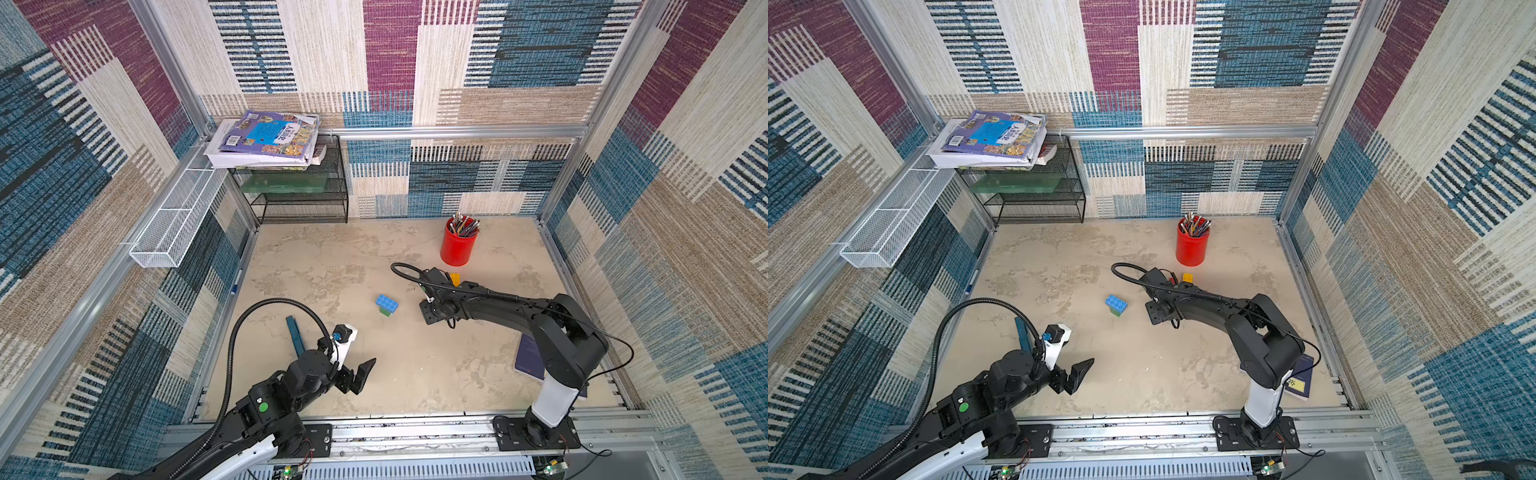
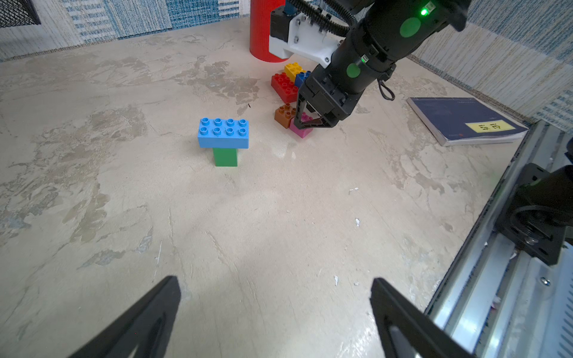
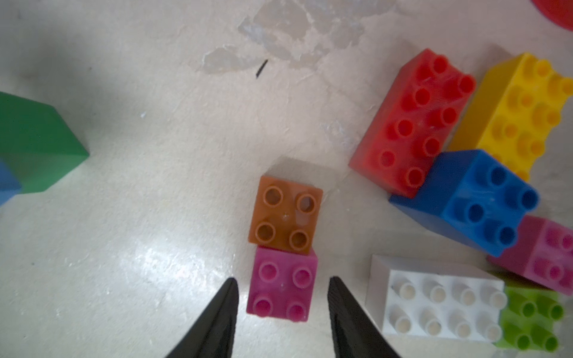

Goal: Assemble the letter f with lego
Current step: Pick up the lego brick from the center of the board.

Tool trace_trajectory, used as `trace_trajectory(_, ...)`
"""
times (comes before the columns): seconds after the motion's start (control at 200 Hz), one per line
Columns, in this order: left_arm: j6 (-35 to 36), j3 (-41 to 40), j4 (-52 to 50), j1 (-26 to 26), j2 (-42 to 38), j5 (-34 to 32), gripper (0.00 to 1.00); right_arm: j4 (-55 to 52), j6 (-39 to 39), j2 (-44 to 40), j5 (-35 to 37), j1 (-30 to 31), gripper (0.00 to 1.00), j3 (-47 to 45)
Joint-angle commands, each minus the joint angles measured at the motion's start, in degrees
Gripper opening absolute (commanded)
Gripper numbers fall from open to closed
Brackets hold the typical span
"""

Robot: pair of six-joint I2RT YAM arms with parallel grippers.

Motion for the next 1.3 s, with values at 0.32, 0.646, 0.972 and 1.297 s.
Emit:
trace_trajectory(0.32, 0.3, -0.1, 1.2, 0.1, 0.1, -0.5, 0.99, 2.5, 0.3, 1.7, -2.5, -0.8, 0.45, -0.1)
trace_trajectory(0.646, 0.3, -0.1, 1.3, 0.0, 0.1, -0.5, 0.99, -0.1, -0.6, 1.1, -2.0, -1.0, 0.34, 1.5)
trace_trajectory(0.972, 0.3, -0.3, 1.5, 0.1, 0.1, -0.4, 0.99, -5.2, -5.8, -1.1, -4.4, -0.6, 0.34, 8.5)
trace_trajectory(1.297, 0.2, -0.2, 1.4, 0.1, 0.1, -0.5, 0.99, -11.5, -17.4, 4.8, -10.8, -0.1, 0.34, 22.0)
